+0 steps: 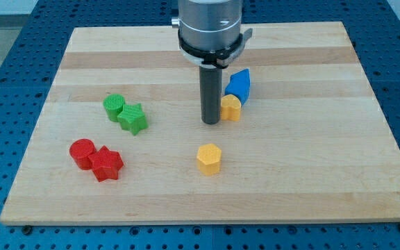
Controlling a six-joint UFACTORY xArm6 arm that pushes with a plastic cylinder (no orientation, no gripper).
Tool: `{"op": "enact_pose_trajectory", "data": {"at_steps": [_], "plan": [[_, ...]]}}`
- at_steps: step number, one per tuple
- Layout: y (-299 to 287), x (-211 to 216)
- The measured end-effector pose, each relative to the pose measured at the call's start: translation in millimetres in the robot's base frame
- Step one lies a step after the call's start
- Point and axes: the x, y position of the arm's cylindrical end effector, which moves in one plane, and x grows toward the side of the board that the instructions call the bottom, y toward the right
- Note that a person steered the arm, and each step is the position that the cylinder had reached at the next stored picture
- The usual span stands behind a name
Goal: Push the yellow hexagon diagonally top right to the red star
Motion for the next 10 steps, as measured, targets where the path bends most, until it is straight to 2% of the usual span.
{"op": "enact_pose_trajectory", "data": {"at_steps": [1,2,4,5,6,8,10], "plan": [[-3.6,2.5],[-7.7,23.2],[89.4,35.5],[79.9,69.2],[30.9,103.0],[-34.9,106.6],[-45.4,106.6]]}}
